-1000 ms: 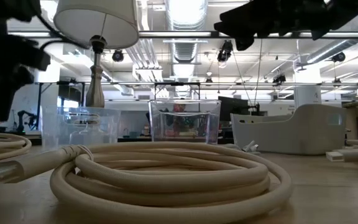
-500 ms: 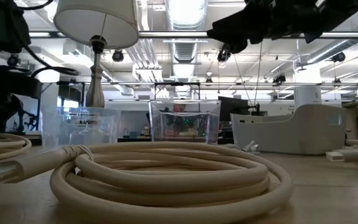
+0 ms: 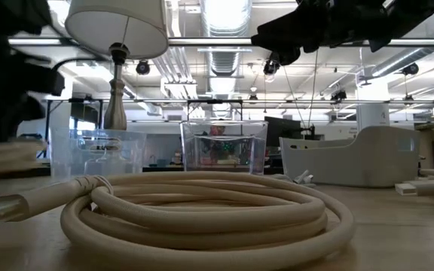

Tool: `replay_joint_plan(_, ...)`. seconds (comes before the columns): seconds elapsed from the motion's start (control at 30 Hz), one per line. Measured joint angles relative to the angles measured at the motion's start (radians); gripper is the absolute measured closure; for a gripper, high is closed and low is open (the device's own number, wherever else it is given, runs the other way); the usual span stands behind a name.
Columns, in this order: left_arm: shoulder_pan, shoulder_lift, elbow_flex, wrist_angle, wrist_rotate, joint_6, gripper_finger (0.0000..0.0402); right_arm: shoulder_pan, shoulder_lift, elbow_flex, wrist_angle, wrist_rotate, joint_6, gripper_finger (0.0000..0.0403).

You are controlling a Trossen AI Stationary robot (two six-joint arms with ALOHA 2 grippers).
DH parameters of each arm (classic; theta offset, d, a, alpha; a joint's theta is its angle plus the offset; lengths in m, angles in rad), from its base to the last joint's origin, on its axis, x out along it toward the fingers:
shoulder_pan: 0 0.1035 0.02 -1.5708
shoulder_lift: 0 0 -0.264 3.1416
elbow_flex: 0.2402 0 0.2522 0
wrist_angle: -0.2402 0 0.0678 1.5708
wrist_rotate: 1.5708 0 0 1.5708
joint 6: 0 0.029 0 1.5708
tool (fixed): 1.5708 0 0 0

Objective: Pick & Place USB Port
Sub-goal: Put the brown HDMI cable into the white bin

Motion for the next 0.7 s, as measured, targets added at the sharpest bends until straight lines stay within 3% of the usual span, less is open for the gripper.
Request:
replay_joint_plan(0.27, -0.002, 0.0, 0.249, 0.005, -0.03, 0.183, 0.0382, 0.0, -0.003, 0.0, 0.001, 0.0, 0.003, 0.0258)
replay_joint_plan(0.47, -0.001, 0.0, 0.353, 0.009, -0.36, 0.318, 0.0377, 0.0, -0.003, 0.0, 0.001, 0.0, 0.003, 0.0257)
replay_joint_plan(0.7, 0.005, 0.001, 0.324, 0.009, -0.82, 0.307, 0.0375, 0.0, -0.003, 0.0, 0.002, 0.0, 0.002, 0.0257)
